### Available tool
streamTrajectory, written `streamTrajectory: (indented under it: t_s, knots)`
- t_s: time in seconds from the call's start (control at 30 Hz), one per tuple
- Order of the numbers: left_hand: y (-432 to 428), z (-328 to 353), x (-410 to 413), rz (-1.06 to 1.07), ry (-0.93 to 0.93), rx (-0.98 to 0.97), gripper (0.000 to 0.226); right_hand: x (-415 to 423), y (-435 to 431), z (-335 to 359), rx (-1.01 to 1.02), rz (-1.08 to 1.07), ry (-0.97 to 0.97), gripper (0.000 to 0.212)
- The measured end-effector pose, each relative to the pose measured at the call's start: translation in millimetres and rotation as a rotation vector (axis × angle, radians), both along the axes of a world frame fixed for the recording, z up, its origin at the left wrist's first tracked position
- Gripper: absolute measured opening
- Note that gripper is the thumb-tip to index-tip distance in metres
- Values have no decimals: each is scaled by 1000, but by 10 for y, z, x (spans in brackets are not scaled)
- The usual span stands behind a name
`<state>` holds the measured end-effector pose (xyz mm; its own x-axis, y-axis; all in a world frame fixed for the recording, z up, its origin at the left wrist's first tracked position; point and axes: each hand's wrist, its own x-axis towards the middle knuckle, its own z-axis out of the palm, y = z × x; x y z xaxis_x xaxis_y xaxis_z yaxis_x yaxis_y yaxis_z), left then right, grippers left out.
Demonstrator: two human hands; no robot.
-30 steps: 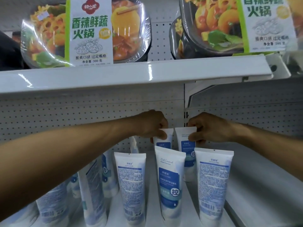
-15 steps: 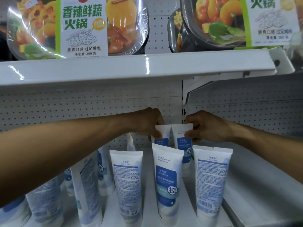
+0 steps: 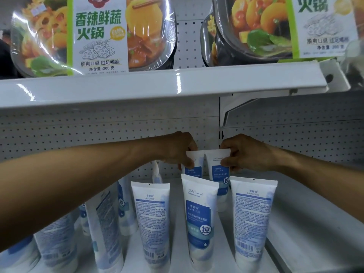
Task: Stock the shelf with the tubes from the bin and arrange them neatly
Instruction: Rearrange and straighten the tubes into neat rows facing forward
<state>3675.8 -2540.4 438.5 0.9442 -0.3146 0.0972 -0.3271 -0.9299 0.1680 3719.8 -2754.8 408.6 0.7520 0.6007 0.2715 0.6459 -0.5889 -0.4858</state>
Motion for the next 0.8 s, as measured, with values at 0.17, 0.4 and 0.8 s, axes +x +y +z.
streamTrajectory:
  t_s: [0.17,0.4,0.8]
  knots:
    - [-11,13,-26,-5,13,20,16,-20,6,31,-58,9,-31,9]
    - [57,124,-62,42,-5,46,36,56,-17,89,-102,-2,-156,23]
    - [637,341,-694,-1,235,173,43,-165,437,456,-287,149,-152,37]
